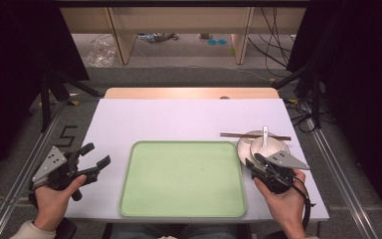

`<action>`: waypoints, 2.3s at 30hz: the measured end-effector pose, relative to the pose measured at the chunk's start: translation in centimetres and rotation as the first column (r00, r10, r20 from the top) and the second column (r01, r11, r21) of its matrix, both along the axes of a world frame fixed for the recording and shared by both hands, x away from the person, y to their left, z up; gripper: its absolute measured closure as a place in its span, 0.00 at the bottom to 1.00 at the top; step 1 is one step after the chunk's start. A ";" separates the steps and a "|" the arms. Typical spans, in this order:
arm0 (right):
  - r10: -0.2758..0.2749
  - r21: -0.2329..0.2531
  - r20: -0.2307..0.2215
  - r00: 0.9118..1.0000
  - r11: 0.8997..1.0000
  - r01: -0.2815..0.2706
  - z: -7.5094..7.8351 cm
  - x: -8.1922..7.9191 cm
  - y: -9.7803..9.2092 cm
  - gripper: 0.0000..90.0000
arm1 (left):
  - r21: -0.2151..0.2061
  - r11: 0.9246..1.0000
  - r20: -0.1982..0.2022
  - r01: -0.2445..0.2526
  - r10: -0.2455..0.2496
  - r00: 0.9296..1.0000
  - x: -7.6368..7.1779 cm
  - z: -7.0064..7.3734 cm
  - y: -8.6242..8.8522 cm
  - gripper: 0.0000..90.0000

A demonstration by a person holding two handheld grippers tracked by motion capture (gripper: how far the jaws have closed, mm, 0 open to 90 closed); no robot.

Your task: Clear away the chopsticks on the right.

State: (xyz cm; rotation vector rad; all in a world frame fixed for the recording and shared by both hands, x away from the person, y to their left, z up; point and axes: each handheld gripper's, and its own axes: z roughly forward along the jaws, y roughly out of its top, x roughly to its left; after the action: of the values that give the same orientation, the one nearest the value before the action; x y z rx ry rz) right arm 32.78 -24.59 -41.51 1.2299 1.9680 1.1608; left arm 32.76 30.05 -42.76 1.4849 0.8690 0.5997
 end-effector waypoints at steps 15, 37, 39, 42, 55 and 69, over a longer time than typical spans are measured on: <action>-0.134 0.007 -0.213 0.968 0.990 0.139 2.3 6.0 0.6 1.00 | 0.001 1.000 -0.002 0.003 -0.003 1.000 0.1 0.0 0.0 0.24; -0.254 -0.199 -0.423 0.870 0.963 0.184 0.8 15.9 3.5 1.00 | -0.006 1.000 -0.003 0.002 -0.002 1.000 0.1 0.0 0.0 0.24; -0.268 -0.219 -0.449 0.852 0.958 0.185 0.6 16.9 3.5 1.00 | -0.006 1.000 -0.002 0.003 -0.003 1.000 0.1 0.0 0.0 0.24; -0.263 -0.225 -0.448 0.854 0.958 0.177 0.3 17.5 3.4 1.00 | -0.007 1.000 -0.003 0.002 -0.002 1.000 0.1 0.0 0.0 0.24; -0.312 -0.262 -0.512 0.800 0.944 0.201 -0.7 18.8 3.4 1.00 | -0.008 1.000 -0.002 0.004 -0.004 1.000 0.1 0.0 0.0 0.24; -0.330 -0.283 -0.517 0.790 0.937 0.206 -1.1 19.3 3.4 1.00 | -0.007 1.000 -0.001 0.005 -0.005 1.000 0.1 0.0 0.0 0.24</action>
State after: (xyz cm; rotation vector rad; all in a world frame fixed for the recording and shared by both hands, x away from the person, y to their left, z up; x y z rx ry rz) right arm 52.08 -21.16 -42.65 1.8086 2.1409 0.4471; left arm 32.81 30.09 -42.77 1.4804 0.8672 0.5919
